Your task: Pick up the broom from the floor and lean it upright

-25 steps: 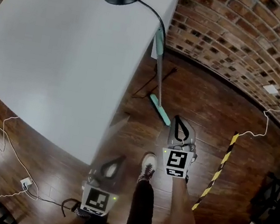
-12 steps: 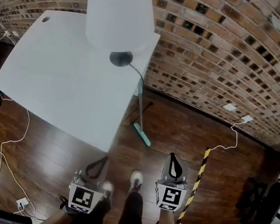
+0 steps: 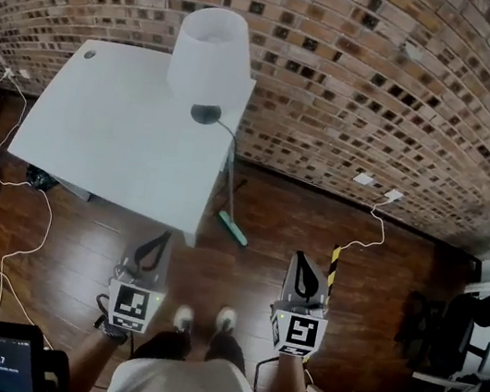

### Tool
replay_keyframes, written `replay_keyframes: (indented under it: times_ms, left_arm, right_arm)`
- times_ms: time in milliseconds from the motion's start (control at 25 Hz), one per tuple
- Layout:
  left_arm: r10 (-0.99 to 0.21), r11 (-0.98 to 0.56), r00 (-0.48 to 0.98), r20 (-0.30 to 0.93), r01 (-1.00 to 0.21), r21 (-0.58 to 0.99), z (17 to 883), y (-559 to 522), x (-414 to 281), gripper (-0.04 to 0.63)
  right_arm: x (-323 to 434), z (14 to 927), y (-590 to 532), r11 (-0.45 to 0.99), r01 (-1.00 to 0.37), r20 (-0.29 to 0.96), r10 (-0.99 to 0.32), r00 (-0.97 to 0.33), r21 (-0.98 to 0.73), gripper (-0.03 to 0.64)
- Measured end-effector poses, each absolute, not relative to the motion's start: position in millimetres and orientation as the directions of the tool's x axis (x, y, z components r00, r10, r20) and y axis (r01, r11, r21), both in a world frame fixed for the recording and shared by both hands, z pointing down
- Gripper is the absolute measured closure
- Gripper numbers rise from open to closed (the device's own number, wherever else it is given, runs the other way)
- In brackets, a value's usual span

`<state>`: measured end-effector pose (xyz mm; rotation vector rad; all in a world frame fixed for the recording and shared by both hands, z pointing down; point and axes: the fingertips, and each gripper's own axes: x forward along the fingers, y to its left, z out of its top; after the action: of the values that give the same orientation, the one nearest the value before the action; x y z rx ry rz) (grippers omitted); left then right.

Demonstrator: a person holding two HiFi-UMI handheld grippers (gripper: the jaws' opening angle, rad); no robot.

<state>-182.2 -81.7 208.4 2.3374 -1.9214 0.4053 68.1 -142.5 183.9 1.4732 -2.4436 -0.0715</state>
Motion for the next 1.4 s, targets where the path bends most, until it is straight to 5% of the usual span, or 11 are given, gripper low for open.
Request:
replay_keyframes:
  times_ms: [640,1400]
  left_arm:
    - [-0.977,-0.167,0.147,0.153,-0.978,-0.128,129,-60,-158,0.594]
    - [-0.948,-0.295,0.276,0.156,-0.949,-0.113,128,-18,-121,0.594]
  right_arm:
    - [75,88,-89,0.501,-0.862,0.037,-0.865,-0.5,0.079,0.603]
    - [61,74,-43,0.48,-0.871,0.057,-0.877,-0.477,0.108,0.604]
